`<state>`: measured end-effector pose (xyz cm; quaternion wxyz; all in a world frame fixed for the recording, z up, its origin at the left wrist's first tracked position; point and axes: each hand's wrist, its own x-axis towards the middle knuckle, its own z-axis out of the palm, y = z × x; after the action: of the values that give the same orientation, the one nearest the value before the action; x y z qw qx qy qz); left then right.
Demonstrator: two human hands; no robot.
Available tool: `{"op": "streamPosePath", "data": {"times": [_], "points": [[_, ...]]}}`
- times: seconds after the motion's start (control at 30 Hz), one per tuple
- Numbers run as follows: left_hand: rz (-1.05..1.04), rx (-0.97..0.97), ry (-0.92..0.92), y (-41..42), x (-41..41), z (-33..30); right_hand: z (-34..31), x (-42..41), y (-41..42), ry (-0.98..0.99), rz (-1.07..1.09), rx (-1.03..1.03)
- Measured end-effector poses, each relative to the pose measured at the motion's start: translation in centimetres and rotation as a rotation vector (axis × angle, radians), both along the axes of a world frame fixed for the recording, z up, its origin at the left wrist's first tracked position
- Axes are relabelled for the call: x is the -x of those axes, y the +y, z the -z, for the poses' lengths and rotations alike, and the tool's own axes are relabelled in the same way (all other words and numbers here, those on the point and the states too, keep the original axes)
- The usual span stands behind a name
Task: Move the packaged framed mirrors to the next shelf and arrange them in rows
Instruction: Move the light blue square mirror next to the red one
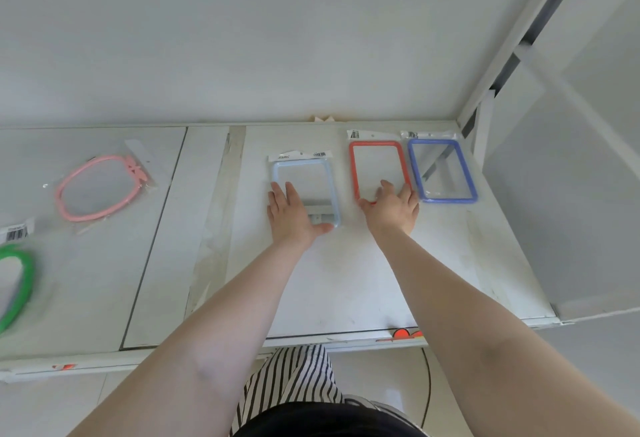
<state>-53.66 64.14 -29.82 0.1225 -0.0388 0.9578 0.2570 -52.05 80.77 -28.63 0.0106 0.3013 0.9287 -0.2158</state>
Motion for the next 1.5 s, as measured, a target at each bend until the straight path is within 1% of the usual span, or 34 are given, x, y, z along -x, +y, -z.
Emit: {"op": "streamPosePath", "data": {"times": [0.13, 0.47, 0.73, 1.17, 1.5], "points": [[0.017, -0.019, 0.001, 0.3, 1.4, -0.4, 0.4, 0.2, 1.1, -0.047, -0.029, 0.034], [0.094, -0.024, -0.004, 2.4, 4.1, -0.4, 1.0, 0.2, 1.7, -0.002, -0.047, 0.07], [0.131, -0.005, -0.002, 2.5, 5.2, -0.5, 1.0, 0.2, 1.7, 0.023, -0.045, 0.076], [0.13, -0.013, 0.016, 2.6, 5.2, -0.3, 1.1, 0.5, 1.7, 0.01, -0.048, 0.033], [0.104, -0.025, 0.028, 2.6, 4.8, -0.1, 0.7, 0.4, 2.2, 0.002, -0.049, 0.042]]}}
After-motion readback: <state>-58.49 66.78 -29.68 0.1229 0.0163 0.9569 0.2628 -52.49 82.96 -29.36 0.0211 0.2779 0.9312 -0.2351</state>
